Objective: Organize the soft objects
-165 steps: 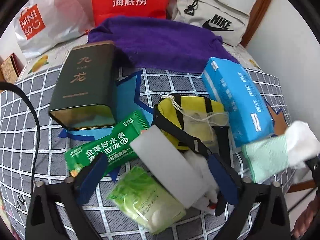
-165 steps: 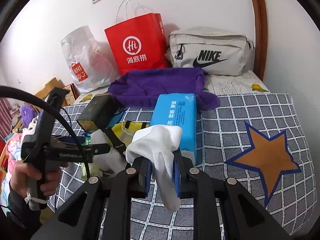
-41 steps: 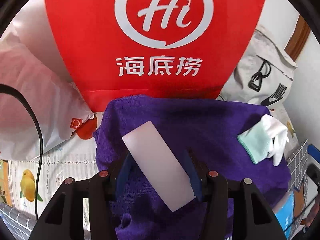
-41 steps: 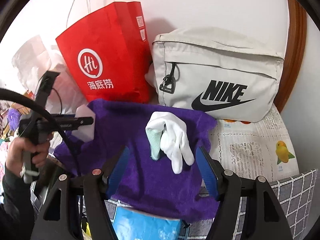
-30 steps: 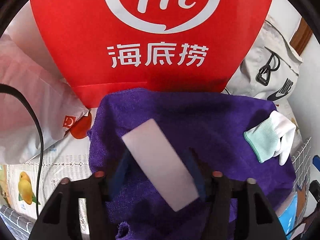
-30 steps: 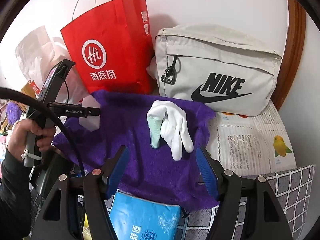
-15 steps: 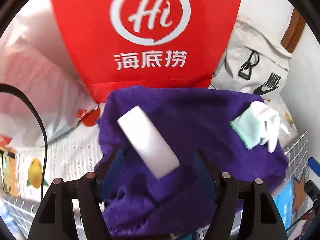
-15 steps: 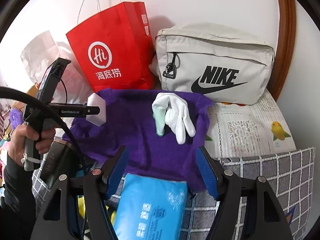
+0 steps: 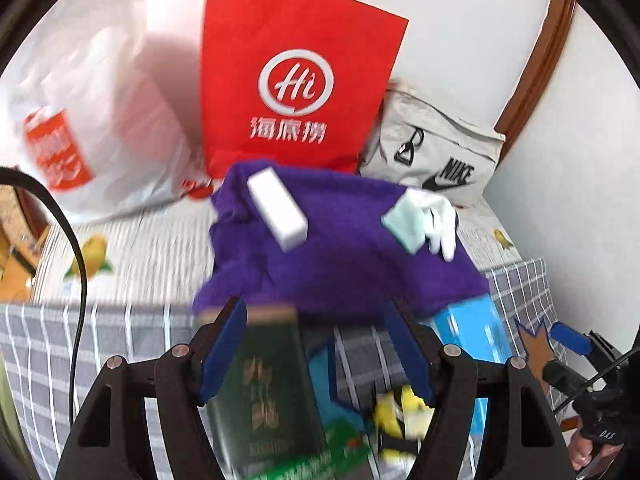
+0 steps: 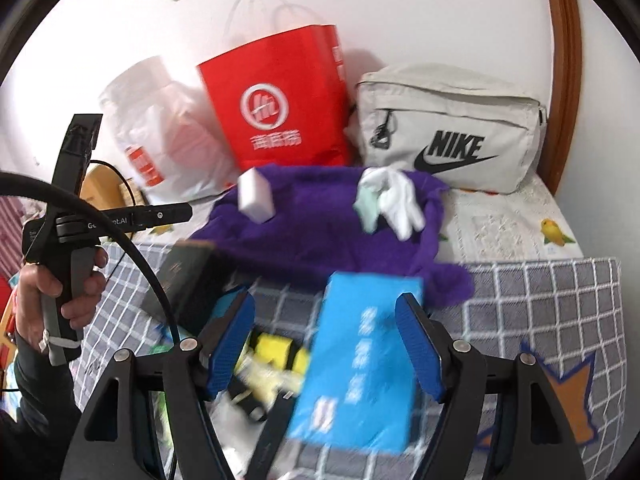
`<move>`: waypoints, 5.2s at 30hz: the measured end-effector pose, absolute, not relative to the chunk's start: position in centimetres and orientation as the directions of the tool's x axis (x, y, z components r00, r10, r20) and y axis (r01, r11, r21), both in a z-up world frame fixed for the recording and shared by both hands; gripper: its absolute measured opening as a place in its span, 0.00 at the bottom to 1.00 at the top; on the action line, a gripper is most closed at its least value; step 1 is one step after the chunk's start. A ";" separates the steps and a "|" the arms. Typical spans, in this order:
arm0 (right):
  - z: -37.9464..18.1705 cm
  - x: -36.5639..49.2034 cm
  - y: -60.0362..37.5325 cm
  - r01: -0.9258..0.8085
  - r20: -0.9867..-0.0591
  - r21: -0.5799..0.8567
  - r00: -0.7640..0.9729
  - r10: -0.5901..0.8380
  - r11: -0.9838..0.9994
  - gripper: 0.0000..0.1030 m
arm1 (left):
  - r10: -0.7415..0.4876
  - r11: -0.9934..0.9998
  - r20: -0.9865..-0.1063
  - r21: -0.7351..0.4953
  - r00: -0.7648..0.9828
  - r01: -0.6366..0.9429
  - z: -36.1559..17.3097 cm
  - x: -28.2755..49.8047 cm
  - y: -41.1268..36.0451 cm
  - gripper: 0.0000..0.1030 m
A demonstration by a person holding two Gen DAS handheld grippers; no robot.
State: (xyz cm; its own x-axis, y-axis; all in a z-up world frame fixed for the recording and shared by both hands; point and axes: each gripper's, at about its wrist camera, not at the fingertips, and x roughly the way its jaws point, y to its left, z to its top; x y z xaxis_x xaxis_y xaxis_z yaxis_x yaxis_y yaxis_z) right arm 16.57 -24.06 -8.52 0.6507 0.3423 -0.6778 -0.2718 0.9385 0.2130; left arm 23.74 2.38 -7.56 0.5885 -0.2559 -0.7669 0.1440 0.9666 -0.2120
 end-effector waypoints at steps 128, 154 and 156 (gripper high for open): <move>-9.2 9.0 -24.8 -0.293 -0.657 0.261 0.644 0.392 0.920 0.03 | -0.244 0.970 -0.787 -0.200 0.567 0.140 -8.8 12.4 2.3 0.66; -8.2 16.2 -24.4 -0.291 -0.664 0.224 0.652 0.364 0.930 0.03 | -0.223 0.975 -0.759 -0.174 0.611 0.141 -7.2 22.5 3.1 0.66; -8.1 17.1 -24.3 -0.296 -0.666 0.216 0.653 0.362 0.931 0.03 | -0.227 0.974 -0.758 -0.180 0.612 0.139 -7.3 23.6 3.2 0.66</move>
State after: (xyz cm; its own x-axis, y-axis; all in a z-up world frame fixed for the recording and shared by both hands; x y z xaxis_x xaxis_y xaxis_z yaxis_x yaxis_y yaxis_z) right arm 17.15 -24.33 -8.09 0.6527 0.3621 -0.6655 -0.2955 0.9305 0.2164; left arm 23.59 3.18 -7.25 0.6121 -0.2270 -0.7575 0.1390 0.9739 -0.1796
